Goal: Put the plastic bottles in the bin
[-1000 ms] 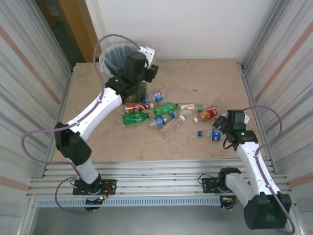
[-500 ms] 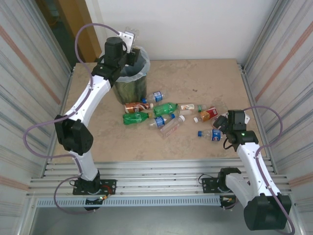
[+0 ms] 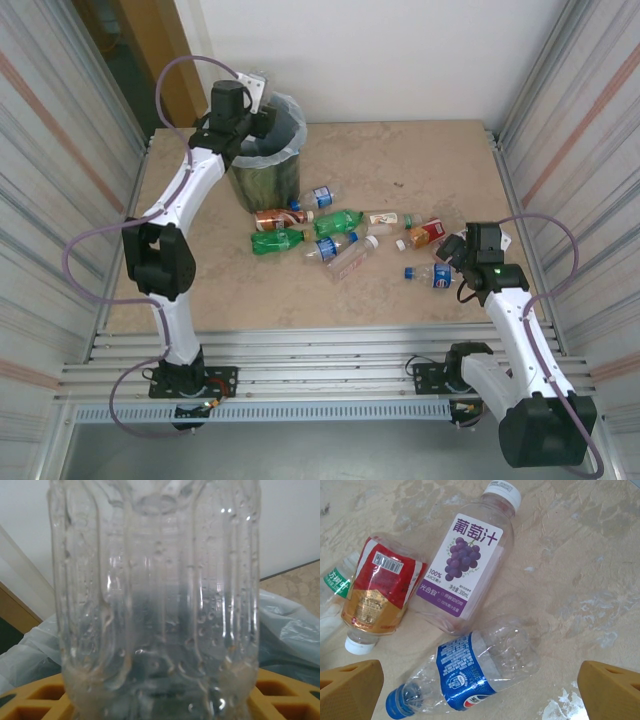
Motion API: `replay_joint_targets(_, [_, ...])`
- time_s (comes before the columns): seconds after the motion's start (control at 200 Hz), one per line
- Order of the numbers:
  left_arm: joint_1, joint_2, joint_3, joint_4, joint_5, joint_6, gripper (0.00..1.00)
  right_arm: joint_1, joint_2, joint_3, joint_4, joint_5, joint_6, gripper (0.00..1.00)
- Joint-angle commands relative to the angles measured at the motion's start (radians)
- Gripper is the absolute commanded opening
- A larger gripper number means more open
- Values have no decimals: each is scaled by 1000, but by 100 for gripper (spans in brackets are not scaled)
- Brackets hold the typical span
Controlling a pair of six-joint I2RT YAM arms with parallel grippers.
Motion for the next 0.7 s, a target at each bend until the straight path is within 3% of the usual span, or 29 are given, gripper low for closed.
replay_joint_targets(0.0, [4, 9, 18, 21, 22, -13, 34, 8, 0, 28, -28, -2, 30, 98])
replay_joint_targets(0.696, [7, 43, -32, 12, 38, -102, 38, 8, -6, 7, -27, 6, 44, 98])
